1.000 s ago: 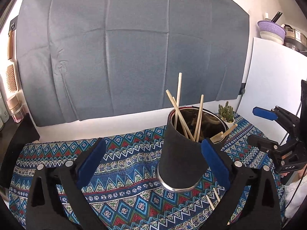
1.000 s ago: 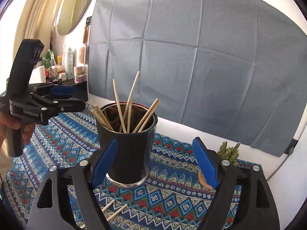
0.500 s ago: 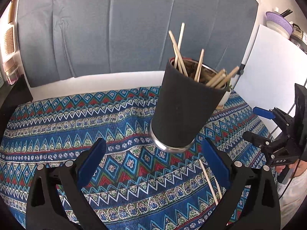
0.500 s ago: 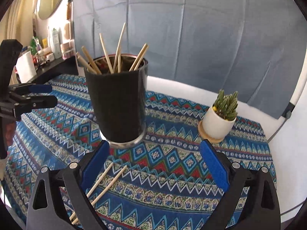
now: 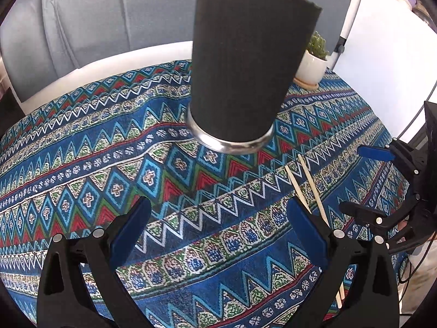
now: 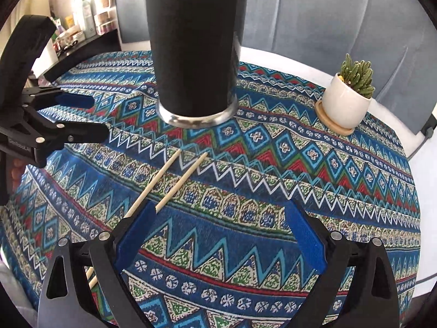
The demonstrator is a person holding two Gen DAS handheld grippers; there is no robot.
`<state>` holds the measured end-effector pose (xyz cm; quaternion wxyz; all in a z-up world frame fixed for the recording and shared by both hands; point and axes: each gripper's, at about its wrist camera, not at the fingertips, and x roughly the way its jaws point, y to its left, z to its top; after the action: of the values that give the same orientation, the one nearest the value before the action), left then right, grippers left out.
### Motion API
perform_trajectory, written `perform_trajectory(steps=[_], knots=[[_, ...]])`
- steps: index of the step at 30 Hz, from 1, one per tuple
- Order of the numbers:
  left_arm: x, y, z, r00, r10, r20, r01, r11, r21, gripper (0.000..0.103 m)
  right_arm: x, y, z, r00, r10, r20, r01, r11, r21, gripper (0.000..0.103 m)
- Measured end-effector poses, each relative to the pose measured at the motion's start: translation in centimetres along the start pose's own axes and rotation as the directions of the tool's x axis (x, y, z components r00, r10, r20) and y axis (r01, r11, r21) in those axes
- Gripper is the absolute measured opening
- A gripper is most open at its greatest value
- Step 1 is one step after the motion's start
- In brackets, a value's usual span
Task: Organize utensils
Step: 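Withdraw both grippers and lower them toward the last two sticks, then close the left gripper on one stick while the right gripper grasps the other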
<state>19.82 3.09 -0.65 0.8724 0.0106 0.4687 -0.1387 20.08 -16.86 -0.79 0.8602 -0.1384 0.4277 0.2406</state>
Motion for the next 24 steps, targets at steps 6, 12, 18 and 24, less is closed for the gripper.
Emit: perform_trajectory(steps=[6,12,18,24], knots=[[1.2,-2.7,-0.2,0.999,0.014,-0.031,-0.012,0.997,0.073,0.097,0.1,2.2,-1.4,0.999,0.029,-0.015,-0.030,0.998,-0.047,0.091],[2.0,-4.3,-0.1,0.999,0.012,-0.031,-0.009,0.994,0.109,0.097,0.4,2.9,-1.9,0.999,0.031,-0.021,-0.032,0.997,-0.066,0.091],[2.9,-5.6,-0.3,0.999,0.001,-0.053,0.006,0.992,0.128,0.097,0.2,4.0,-2.3,0.999,0.027,-0.019,-0.029,0.995,-0.100,0.091],[3.6,-6.5,-0.8,0.998,0.011,-0.064,-0.001,0.988,0.155,0.097,-0.2,4.0,-3.0,1.000,0.016,-0.014,-0.017,0.994,-0.104,0.093]])
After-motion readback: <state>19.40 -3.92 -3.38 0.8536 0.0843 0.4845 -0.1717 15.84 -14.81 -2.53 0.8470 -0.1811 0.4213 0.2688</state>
